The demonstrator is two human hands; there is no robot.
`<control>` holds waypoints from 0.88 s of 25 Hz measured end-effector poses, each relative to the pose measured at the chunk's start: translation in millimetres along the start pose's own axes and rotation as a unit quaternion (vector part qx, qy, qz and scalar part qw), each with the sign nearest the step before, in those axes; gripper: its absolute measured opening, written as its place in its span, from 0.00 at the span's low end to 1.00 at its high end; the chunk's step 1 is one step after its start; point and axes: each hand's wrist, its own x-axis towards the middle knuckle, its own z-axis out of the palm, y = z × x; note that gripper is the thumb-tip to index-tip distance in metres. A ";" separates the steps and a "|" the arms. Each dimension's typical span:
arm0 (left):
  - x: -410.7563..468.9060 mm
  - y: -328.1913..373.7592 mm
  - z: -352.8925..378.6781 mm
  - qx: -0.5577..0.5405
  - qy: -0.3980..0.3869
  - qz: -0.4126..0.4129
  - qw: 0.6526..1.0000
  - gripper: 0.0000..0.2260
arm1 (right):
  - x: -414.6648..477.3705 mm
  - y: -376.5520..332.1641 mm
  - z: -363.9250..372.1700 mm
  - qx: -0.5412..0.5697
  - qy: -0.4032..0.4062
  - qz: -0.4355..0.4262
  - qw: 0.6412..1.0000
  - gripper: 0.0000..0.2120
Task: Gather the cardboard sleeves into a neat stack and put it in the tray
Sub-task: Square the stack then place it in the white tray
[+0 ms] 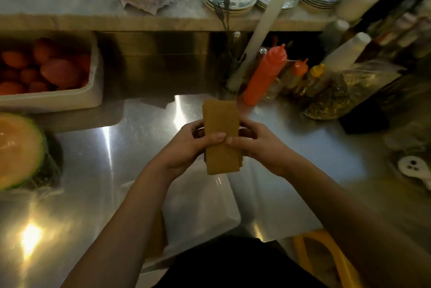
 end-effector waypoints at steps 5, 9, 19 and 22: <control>9.4 -20.4 60.3 0.165 -0.036 0.010 0.986 0.37 | -42.0 40.5 -62.3 -0.075 -0.013 -0.088 0.993 0.35; 18.5 -47.9 108.4 0.230 0.006 0.032 0.973 0.37 | -49.0 79.3 -103.4 -0.133 -0.038 -0.130 0.982 0.40; 34.6 -130.8 209.4 0.242 0.098 0.027 0.965 0.37 | -51.9 172.0 -166.9 -0.178 -0.122 -0.155 0.964 0.43; 40.1 -136.1 220.0 0.266 0.131 0.039 0.954 0.37 | -44.9 181.5 -167.3 -0.179 -0.127 -0.147 0.964 0.44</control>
